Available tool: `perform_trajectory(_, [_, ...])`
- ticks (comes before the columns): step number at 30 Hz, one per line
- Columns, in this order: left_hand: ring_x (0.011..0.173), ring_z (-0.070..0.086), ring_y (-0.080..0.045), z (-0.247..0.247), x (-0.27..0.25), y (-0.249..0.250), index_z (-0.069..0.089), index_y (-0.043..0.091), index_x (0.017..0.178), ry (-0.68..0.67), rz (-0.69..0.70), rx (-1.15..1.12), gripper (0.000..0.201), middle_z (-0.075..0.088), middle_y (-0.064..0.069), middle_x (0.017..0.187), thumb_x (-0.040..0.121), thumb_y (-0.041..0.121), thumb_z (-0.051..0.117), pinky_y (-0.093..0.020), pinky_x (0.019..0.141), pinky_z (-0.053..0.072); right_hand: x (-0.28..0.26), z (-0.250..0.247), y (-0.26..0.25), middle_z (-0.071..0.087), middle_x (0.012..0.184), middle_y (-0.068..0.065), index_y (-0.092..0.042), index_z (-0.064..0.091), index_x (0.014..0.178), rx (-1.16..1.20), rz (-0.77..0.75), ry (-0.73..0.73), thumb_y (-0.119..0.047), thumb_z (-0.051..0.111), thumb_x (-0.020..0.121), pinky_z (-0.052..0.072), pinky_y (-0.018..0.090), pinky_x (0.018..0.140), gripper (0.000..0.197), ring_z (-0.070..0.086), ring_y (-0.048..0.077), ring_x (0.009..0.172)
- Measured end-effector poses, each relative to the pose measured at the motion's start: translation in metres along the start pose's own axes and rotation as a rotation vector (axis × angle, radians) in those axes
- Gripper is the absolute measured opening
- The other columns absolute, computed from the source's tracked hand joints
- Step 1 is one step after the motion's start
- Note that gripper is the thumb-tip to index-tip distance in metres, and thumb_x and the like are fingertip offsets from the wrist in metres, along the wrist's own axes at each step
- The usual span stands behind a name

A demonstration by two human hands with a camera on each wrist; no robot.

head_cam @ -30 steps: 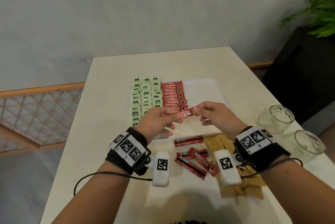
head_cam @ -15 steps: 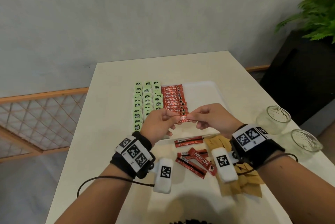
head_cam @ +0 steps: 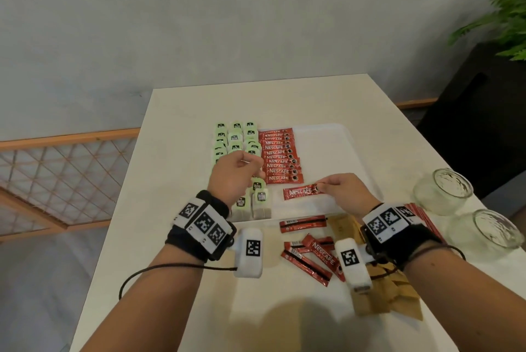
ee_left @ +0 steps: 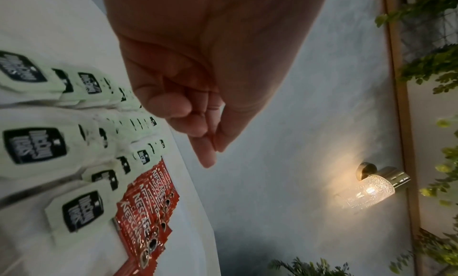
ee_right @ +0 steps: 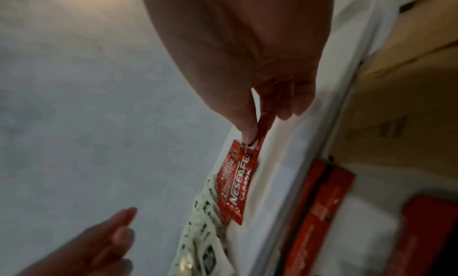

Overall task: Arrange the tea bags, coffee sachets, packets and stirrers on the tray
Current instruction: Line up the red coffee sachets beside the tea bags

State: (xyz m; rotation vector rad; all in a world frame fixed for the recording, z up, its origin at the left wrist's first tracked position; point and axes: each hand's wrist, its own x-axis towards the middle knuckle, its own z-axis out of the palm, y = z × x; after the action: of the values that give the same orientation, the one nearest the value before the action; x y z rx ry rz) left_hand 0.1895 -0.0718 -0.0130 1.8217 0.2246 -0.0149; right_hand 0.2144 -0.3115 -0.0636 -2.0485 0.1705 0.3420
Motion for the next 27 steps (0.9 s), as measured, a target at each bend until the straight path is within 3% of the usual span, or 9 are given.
perform_trajectory(5, [0.049, 0.049, -0.004, -0.007, 0.008, -0.013, 0.069, 0.012, 0.094, 0.011, -0.005, -0.011, 0.011, 0.072, 0.002, 0.072, 0.093, 0.02, 0.062, -0.017, 0.047, 0.038, 0.016, 0.017, 0.005, 0.068, 0.099, -0.001, -0.015, 0.071, 0.099, -0.201, 0.027, 0.027, -0.021, 0.066, 0.09, 0.043, 0.028, 0.086, 0.011, 0.061, 0.018, 0.1])
perform_trajectory(9, [0.053, 0.05, -0.01, -0.009, 0.013, -0.023, 0.068, 0.011, 0.094, -0.019, -0.031, -0.019, 0.011, 0.072, 0.002, 0.073, 0.093, 0.02, 0.062, -0.019, 0.048, 0.041, 0.028, 0.023, -0.005, 0.056, 0.093, -0.004, -0.013, 0.058, 0.102, -0.204, 0.084, 0.062, -0.025, 0.077, 0.081, 0.044, 0.03, 0.086, 0.031, 0.055, 0.018, 0.097])
perform_trajectory(12, [0.053, 0.05, -0.009, -0.011, 0.017, -0.027, 0.068, 0.01, 0.095, -0.02, -0.043, -0.026, 0.014, 0.072, 0.003, 0.073, 0.094, 0.022, 0.062, -0.018, 0.047, 0.041, 0.036, 0.026, -0.009, 0.058, 0.101, 0.001, -0.011, 0.058, 0.107, -0.213, 0.115, 0.067, -0.027, 0.082, 0.076, 0.047, 0.035, 0.091, 0.042, 0.057, 0.021, 0.101])
perform_trajectory(16, [0.054, 0.051, -0.008, -0.008, 0.021, -0.032, 0.068, 0.011, 0.094, -0.03, -0.043, -0.02, 0.013, 0.072, 0.002, 0.074, 0.094, 0.022, 0.061, -0.019, 0.048, 0.041, 0.041, 0.028, -0.011, 0.058, 0.106, 0.002, -0.009, 0.059, 0.112, -0.219, 0.124, 0.076, -0.027, 0.083, 0.074, 0.046, 0.033, 0.091, 0.049, 0.056, 0.02, 0.102])
perform_trajectory(21, [0.049, 0.052, 0.002, -0.002, 0.015, -0.029, 0.067, 0.01, 0.095, -0.062, -0.003, 0.0, 0.009, 0.072, -0.001, 0.076, 0.094, 0.016, 0.061, -0.012, 0.047, 0.04, 0.043, 0.025, -0.011, 0.059, 0.11, 0.002, -0.01, 0.059, 0.115, -0.189, 0.131, 0.059, -0.029, 0.084, 0.072, 0.047, 0.038, 0.096, 0.053, 0.057, 0.022, 0.106])
perform_trajectory(23, [0.051, 0.053, 0.003, 0.002, 0.01, -0.027, 0.067, 0.013, 0.094, -0.098, 0.028, 0.047, 0.006, 0.072, -0.002, 0.077, 0.093, 0.015, 0.062, -0.012, 0.048, 0.04, 0.036, 0.02, -0.01, 0.059, 0.108, 0.001, -0.012, 0.057, 0.116, -0.149, 0.111, 0.053, -0.031, 0.082, 0.074, 0.047, 0.036, 0.093, 0.053, 0.057, 0.02, 0.104])
perform_trajectory(27, [0.065, 0.058, -0.007, 0.015, -0.004, -0.028, 0.067, 0.017, 0.094, -0.22, 0.093, 0.203, 0.005, 0.072, 0.001, 0.078, 0.09, 0.018, 0.066, -0.023, 0.062, 0.05, 0.003, 0.007, -0.006, 0.062, 0.09, -0.003, -0.017, 0.059, 0.109, -0.042, -0.001, 0.041, -0.029, 0.079, 0.079, 0.043, 0.024, 0.075, 0.038, 0.059, 0.012, 0.087])
